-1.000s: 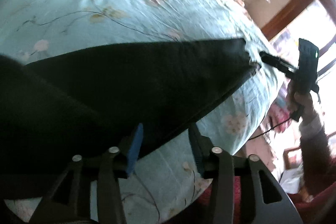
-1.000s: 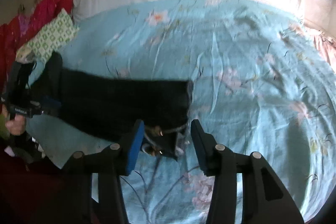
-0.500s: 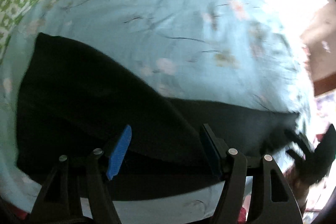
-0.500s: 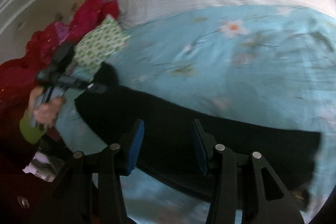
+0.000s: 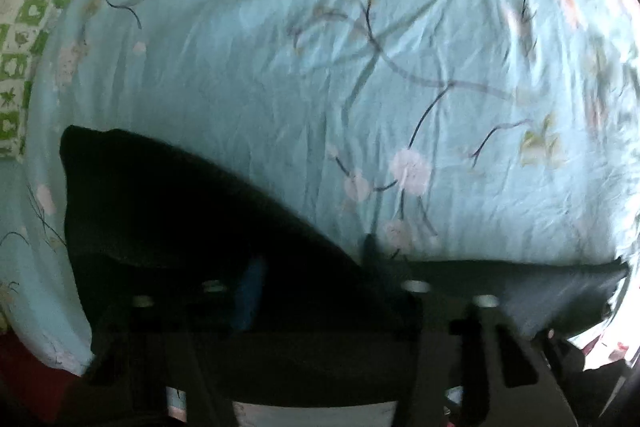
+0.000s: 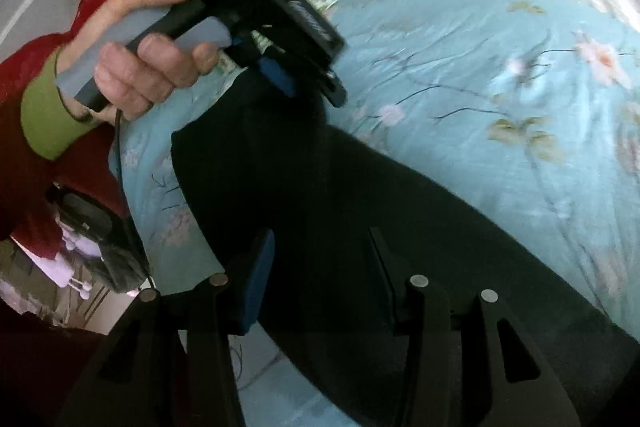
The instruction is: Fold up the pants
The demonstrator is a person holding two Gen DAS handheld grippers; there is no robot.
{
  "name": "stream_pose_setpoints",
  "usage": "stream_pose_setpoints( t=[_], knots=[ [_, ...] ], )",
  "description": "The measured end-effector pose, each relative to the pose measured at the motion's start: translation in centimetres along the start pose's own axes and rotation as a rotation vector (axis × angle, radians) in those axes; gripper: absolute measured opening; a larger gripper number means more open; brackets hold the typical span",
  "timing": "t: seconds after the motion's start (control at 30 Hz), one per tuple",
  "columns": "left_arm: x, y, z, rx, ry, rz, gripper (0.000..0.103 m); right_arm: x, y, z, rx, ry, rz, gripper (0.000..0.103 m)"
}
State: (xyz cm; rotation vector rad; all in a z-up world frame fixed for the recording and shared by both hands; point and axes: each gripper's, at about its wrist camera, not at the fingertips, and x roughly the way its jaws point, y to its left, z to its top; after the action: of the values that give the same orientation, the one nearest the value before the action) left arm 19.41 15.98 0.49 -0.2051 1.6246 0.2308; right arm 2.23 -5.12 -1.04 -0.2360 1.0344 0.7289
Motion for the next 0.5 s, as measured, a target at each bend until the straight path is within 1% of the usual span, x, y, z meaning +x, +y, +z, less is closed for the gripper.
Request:
stream_pose_setpoints(
  t=[0.03,0.07,0.1,0.13,0.17,0.2,0.3,0.33,0.43,0.47,0.5],
  knots=[
    [0.3,0.0,-0.2,0.007,-0.001,-0.002,0.023,0.6,0.0,0.1,0.001,0.013,-0.005,0.048],
    [0.2,0.2,-0.7,0.010,-0.030,-0.009,0.020,1.0,0.0,0.2,0.000,0.019,-0.007,0.048],
    [-0.1,0.3,-1.2,0.013,-0.054,-0.015,0.013,1.4,0.0,0.2,0.000,0.023,-0.004,0.047],
    [-0.6,0.6,-1.9,0.014,-0.088,-0.029,0.011,1.7,0.1,0.1,-0.002,0.029,0.003,0.039],
    [-1.1,1.0,-2.6,0.005,-0.115,-0.045,0.009,2.0,0.3,0.0,-0.016,0.015,0.016,0.029],
    [-1.5,1.4,-3.3,-0.004,-0.140,-0.057,0.007,2.1,0.5,0.0,-0.020,0.024,0.022,0.009],
    [-3.3,3.1,-6.2,-0.049,-0.242,-0.123,0.005,1.5,1.1,-0.1,-0.042,0.002,0.028,0.007],
    [-3.9,4.0,-7.6,-0.079,-0.291,-0.154,0.005,1.2,1.4,0.1,-0.048,-0.010,0.031,0.007],
    [-5.2,5.5,-10.6,-0.135,-0.382,-0.204,0.004,-0.1,2.5,0.5,-0.078,-0.043,0.039,0.006],
    [-5.6,6.4,-12.4,-0.161,-0.422,-0.225,0.004,-0.5,3.1,0.7,-0.098,-0.055,0.039,0.006],
    [-5.8,6.8,-13.4,-0.177,-0.443,-0.235,0.004,-0.9,3.5,0.8,-0.115,-0.063,0.038,0.006]
  ],
)
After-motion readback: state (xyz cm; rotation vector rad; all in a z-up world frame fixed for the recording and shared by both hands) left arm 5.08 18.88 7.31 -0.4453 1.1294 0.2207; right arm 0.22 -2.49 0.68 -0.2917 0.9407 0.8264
